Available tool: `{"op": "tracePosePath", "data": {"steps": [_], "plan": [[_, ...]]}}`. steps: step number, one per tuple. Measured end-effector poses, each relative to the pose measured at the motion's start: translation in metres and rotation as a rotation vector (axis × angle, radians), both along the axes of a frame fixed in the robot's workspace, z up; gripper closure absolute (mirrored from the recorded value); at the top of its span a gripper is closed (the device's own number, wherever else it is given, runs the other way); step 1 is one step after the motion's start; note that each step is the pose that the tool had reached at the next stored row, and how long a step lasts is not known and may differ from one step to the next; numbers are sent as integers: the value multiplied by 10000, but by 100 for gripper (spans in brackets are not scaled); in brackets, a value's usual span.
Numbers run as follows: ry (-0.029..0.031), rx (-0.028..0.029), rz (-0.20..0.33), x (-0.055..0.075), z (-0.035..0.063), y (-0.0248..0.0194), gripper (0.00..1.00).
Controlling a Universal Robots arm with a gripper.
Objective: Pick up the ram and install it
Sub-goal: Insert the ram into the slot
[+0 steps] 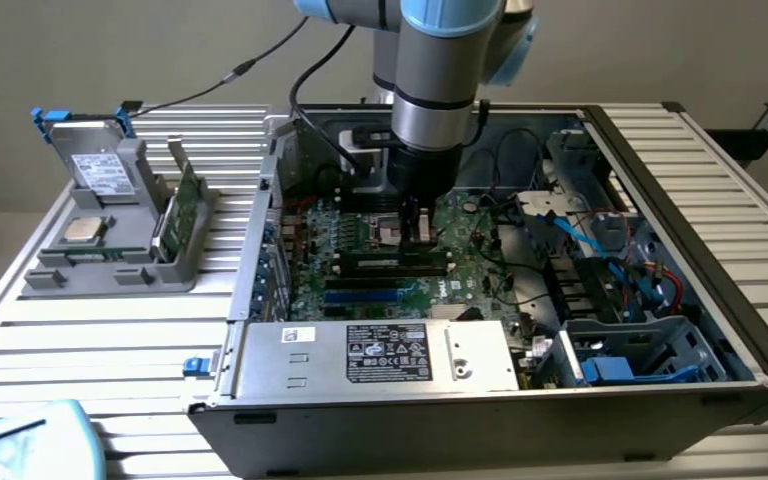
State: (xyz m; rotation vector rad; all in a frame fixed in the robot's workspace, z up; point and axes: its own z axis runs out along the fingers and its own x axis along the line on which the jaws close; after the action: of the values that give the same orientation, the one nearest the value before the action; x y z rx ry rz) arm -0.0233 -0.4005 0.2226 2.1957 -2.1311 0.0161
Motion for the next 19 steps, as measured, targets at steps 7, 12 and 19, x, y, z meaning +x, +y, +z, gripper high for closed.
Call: {"op": "tracePosePath", "data": {"steps": [7, 12, 19], "plan": [[0, -1, 0, 0, -16, 2, 86], [1, -2, 0, 0, -29, 3, 86], [0, 0, 0, 0, -31, 4, 86]]}}
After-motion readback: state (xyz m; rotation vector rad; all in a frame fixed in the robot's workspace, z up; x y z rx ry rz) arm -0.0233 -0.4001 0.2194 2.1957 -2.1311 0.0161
